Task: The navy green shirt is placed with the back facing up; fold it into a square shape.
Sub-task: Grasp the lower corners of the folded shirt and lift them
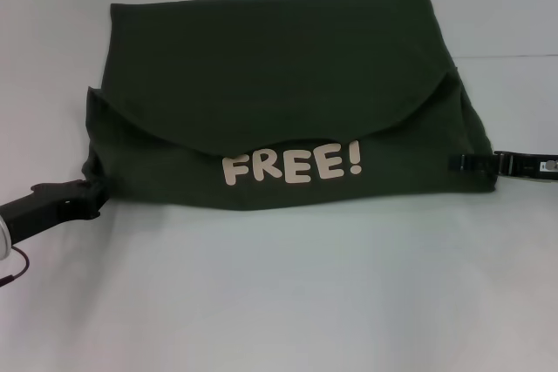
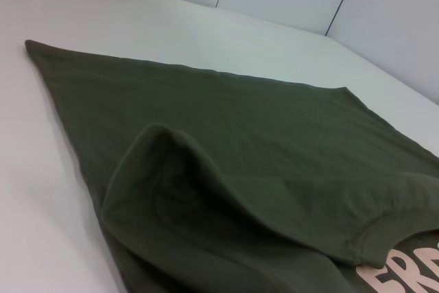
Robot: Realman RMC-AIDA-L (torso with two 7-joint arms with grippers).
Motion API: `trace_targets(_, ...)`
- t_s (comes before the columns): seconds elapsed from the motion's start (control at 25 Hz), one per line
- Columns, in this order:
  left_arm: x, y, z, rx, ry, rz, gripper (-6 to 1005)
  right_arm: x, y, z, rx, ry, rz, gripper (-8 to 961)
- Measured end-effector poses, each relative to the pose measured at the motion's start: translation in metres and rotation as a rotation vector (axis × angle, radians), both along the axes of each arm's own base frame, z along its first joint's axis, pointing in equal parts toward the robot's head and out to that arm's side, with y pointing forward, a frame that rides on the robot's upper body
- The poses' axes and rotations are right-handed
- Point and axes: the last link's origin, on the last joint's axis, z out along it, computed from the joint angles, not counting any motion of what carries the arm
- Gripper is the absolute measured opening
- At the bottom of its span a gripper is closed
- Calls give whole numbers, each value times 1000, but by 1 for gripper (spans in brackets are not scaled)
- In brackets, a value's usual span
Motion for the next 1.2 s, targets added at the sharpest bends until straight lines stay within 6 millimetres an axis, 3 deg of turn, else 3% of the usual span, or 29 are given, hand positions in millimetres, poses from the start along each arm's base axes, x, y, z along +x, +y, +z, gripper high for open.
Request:
trace_targets(0.16, -1, 0, 0, 2, 3, 3, 24, 1, -1, -2, -3, 1, -4, 866)
trace_targets(0.84, -2, -1, 0, 2, 2, 8, 24, 1, -8, -2, -12, 37, 10, 515)
trace_targets(1.04, -3, -2, 0, 3, 3, 12, 25, 3, -14, 0, 4, 67, 29, 265)
trace_targets(1.2, -3, -4, 0, -3, -12, 16, 24, 6, -20, 3, 23, 97, 46, 131)
